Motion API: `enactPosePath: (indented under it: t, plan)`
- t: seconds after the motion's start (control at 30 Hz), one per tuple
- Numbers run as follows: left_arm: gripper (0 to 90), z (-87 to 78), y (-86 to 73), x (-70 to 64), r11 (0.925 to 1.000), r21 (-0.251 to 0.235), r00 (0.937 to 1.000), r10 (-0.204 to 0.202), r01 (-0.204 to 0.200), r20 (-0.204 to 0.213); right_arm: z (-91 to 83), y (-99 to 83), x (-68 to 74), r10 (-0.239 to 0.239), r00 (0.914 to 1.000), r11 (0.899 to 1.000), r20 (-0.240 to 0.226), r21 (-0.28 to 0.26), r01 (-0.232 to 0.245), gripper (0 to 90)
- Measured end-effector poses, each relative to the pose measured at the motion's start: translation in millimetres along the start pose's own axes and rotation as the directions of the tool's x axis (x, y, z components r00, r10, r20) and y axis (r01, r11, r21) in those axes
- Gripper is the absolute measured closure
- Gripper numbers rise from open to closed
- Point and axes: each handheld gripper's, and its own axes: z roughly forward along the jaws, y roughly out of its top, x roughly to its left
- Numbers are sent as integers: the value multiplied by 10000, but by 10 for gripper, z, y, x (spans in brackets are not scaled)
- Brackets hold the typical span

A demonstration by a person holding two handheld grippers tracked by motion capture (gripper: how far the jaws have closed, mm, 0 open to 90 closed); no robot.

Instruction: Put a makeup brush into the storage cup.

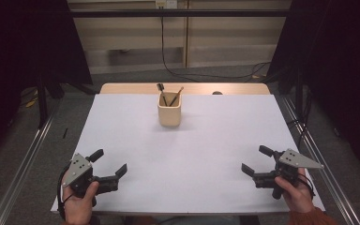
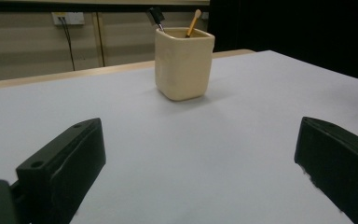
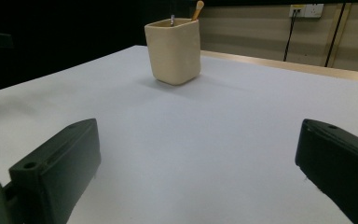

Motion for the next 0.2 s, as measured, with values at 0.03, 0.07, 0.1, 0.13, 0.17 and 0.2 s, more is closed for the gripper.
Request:
enactPosePath:
  t: [0.03, 0.07, 0.1, 0.13, 0.17, 0.2]
  plan:
    - [16, 0, -2, 2, 10000, -1, 10000, -49, 49, -36, 0, 0, -4, -16, 10000, 10000, 9, 14, 16, 0]
    - [15, 7, -7, 4, 9999, -12, 9999, -104, 104, -36, 1, 1, -6, 9, 10000, 10000, 33, -9, -9, 0]
    - [15, 11, -8, 13, 9999, 73, 9999, -126, 126, -20, 0, 0, -8, -3, 10000, 10000, 20, -6, 3, 0]
    - [15, 22, -11, 15, 9997, 48, 9997, -229, 229, -12, -2, 0, -6, 3, 10000, 10000, 21, -7, -3, 0]
    - [15, 28, -13, 19, 9997, 77, 9997, -243, 243, 26, -4, 0, -6, -7, 10000, 10000, 14, -9, 7, 0]
    - [18, 33, -17, 27, 9994, 136, 9993, -323, 321, 167, -5, 0, -7, -10, 10000, 10000, 19, -7, 10, 0]
